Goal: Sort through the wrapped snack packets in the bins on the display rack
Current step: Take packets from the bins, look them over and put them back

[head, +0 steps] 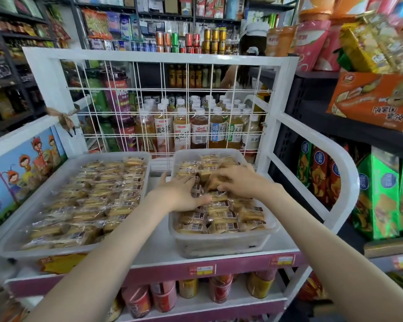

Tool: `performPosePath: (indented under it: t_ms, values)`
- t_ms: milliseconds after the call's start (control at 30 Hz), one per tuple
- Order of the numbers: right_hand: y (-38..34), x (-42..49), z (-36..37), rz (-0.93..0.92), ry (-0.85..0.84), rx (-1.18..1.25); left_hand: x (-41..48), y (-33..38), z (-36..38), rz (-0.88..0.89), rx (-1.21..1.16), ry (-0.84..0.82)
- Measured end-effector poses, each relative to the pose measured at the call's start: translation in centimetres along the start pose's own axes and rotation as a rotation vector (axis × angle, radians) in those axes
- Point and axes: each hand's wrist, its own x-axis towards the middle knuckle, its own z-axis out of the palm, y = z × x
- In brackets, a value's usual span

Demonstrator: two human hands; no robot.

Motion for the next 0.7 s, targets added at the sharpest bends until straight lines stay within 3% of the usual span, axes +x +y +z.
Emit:
performPosePath:
  t_ms: [133, 200, 367, 700]
  values:
    - [-0.7, 0.8, 1.2, -0.011, -0.254, -0.230, 0.3, -0.1, -0.4, -0.030, 0.045, 0.020]
    - [-0.9, 1.2, 0.7, -0.017, -0.226, -0.201, 0.7, -0.5, -0.8, -0.027, 0.026, 0.064]
    - [0.5, 4.7, 0.1, -0.067, 0.060, -0.028, 2.5, -1.3, -2.0, -0.067, -0.119, 0.074]
    - [1.3, 7.4, 0.6, -0.008, 0.005, -0.250, 5.0, -1.7, -1.2, -0.124, -0.056, -0.038]
